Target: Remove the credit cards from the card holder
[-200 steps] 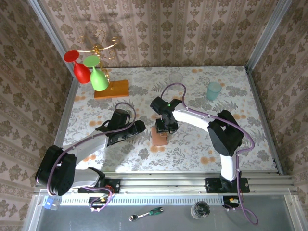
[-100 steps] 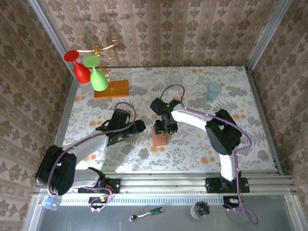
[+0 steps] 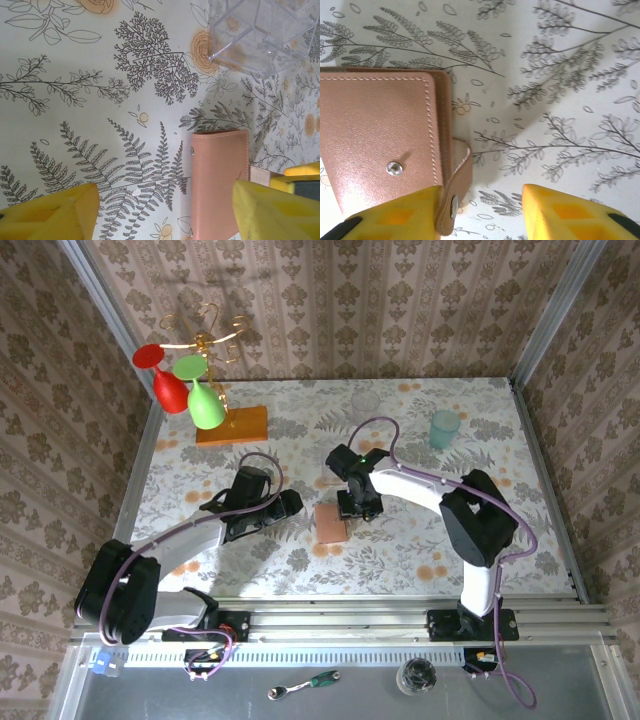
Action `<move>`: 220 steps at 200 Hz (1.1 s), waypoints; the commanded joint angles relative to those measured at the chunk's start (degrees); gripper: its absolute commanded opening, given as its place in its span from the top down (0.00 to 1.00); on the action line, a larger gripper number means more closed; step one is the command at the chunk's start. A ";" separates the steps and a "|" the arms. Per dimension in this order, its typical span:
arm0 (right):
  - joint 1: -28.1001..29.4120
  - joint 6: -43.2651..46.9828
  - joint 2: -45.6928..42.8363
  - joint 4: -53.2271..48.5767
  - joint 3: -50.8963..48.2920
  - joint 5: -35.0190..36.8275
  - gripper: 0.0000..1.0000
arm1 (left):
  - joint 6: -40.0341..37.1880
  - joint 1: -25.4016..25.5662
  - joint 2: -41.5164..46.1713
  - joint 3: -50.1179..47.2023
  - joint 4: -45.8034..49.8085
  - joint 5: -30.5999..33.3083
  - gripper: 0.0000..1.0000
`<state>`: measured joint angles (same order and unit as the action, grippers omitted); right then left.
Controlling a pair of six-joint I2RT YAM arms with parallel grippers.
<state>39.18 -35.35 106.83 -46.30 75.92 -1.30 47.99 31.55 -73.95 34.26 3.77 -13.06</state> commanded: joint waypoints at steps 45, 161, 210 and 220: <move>-2.22 0.13 -0.96 6.18 -4.25 -6.44 0.68 | -0.26 0.78 -1.71 2.65 -0.42 0.58 0.29; -3.05 -1.30 1.78 12.44 -7.21 -12.09 0.80 | -0.09 1.32 -2.36 2.57 -1.18 0.67 0.29; -3.23 -1.25 2.57 13.32 -7.79 -12.72 0.81 | 0.02 1.32 -2.69 2.39 -1.47 0.60 0.29; -3.23 -1.21 2.68 13.78 -7.95 -13.24 0.82 | 0.00 1.28 -2.77 2.43 -1.48 0.58 0.29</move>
<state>36.25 -36.18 107.98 -33.19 68.84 -12.62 48.01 32.60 -76.07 35.38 3.31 -13.06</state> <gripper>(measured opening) 0.186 0.714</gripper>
